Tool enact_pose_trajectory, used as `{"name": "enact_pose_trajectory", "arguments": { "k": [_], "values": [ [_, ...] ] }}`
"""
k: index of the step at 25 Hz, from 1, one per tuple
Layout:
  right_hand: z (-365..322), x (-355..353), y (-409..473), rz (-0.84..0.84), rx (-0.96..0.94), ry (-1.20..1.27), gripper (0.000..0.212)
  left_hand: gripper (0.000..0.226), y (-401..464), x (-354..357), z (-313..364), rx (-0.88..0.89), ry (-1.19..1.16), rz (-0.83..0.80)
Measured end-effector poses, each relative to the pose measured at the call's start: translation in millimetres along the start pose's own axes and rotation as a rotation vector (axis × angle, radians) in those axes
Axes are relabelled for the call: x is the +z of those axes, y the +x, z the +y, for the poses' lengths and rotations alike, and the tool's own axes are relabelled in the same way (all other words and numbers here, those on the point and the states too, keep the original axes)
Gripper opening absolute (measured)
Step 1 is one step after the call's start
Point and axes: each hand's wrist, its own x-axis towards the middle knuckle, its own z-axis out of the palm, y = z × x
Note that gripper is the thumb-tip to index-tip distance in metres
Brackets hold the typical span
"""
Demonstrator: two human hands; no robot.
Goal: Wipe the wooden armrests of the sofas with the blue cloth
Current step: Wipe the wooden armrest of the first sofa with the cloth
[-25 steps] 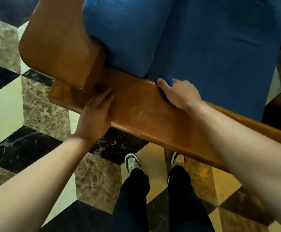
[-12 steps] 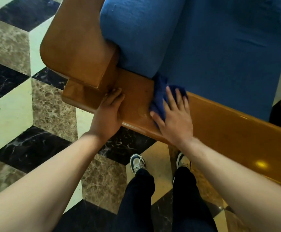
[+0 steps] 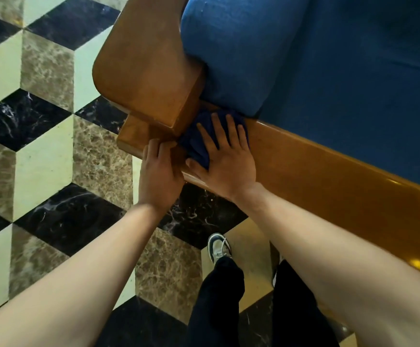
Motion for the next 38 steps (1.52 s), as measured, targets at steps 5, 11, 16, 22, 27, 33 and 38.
{"name": "enact_pose_trajectory", "arguments": {
  "k": [5, 11, 16, 22, 27, 33, 38],
  "values": [
    [46, -21, 33, -0.119, -0.245, -0.040, 0.080, 0.043, 7, -8, -12, -0.038, 0.142, -0.079],
    [37, -12, -30, 0.059, 0.212, 0.059, 0.070, 0.052, -1, -8, -8, 0.004, 0.137, -0.157],
    [42, -14, -36, 0.097, 0.631, 0.087, 0.073, 0.064, -8, -9, -11, 0.039, 0.155, -0.214],
    [8, -2, -48, 0.108, 0.513, -0.030, 0.075, 0.055, -9, -5, -14, 0.022, 0.029, -0.141],
    [-47, 15, -41, 0.095, 0.088, -0.021, 0.068, 0.054, 4, -5, -21, -0.098, -0.165, 0.060],
    [13, 16, -82, 0.039, -0.306, -0.145, 0.063, 0.035, 0, 22, 15, -0.128, -0.065, 0.125],
    [108, 14, -182, 0.203, -0.040, -0.217, 0.072, 0.036, -48, 72, 84, 0.043, 0.105, 0.008]
  ]
}}
